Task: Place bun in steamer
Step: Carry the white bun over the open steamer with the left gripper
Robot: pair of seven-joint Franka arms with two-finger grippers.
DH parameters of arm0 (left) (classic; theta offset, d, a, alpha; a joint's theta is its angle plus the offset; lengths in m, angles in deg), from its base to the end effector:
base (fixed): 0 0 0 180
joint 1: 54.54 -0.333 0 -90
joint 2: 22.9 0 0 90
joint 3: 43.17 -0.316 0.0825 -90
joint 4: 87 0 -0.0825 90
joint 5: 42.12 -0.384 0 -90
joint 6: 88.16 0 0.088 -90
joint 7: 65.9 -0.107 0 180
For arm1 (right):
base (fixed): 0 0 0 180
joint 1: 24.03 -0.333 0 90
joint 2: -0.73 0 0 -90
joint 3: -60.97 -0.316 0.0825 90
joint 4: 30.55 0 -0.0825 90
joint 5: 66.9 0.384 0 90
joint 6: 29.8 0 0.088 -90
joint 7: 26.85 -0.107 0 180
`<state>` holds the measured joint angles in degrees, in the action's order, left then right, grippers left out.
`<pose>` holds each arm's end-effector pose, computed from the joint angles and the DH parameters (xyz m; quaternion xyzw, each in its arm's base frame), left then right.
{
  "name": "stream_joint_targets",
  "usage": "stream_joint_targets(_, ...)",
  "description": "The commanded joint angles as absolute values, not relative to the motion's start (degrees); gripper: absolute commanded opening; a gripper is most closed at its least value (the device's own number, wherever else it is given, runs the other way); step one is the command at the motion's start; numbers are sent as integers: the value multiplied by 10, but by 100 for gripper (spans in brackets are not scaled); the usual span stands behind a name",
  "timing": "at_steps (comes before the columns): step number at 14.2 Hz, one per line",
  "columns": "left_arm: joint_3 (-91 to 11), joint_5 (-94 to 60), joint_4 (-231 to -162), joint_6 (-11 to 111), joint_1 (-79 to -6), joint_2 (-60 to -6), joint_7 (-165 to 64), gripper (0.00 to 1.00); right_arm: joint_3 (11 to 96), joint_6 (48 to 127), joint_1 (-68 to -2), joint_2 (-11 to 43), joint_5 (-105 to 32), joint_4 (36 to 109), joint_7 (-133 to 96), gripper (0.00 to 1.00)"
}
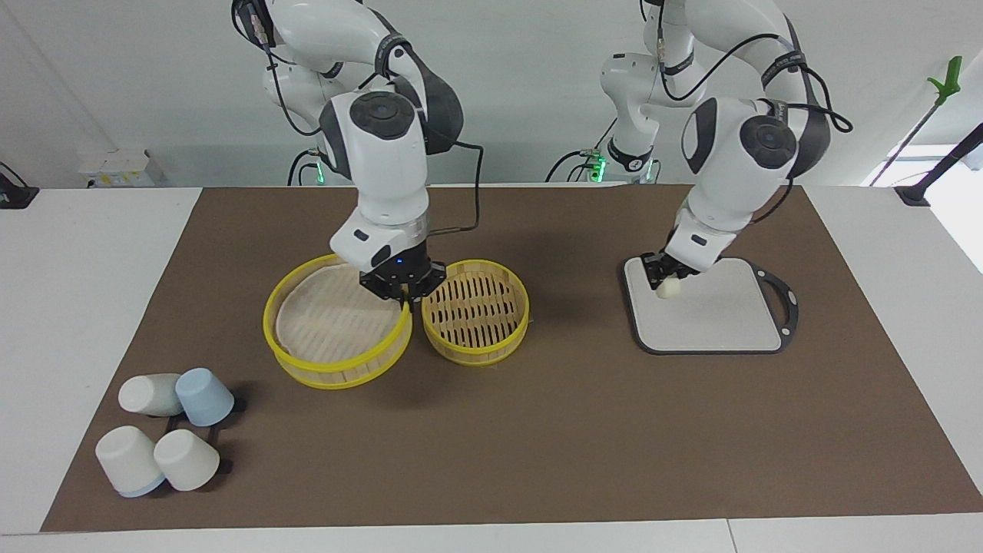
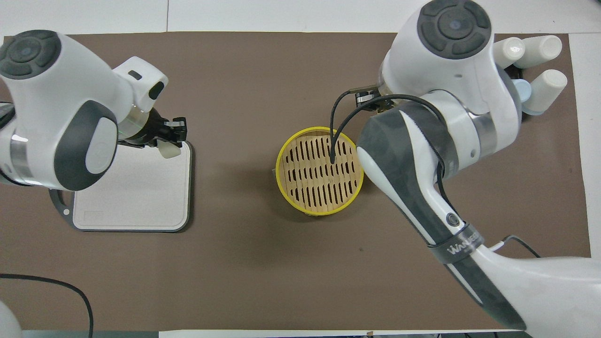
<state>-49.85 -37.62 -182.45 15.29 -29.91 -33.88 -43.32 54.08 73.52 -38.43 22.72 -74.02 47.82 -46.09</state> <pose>0.5816 -0.2003 0.4874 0.9981 0.0497 -0.0330 0.0164 0.6426 0.2245 0.5066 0.9986 0.0256 0.0388 0.0267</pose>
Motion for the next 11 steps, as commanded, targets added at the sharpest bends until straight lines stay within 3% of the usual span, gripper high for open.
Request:
stream_joint_targets(1, -506, -366, -1775, 154, -224, -376, -317, 40, 534, 723, -333, 212, -689, 493, -443, 0)
stream_joint_targets(7, -506, -353, -1845, 324, -113, -377, -214, 32, 536, 747, -300, 181, -684, 565, -419, 0)
stream_joint_targets(11, -508, -360, -1841, 388, -54, -461, -166, 32, 537, 784, -297, 163, -685, 614, -436, 0)
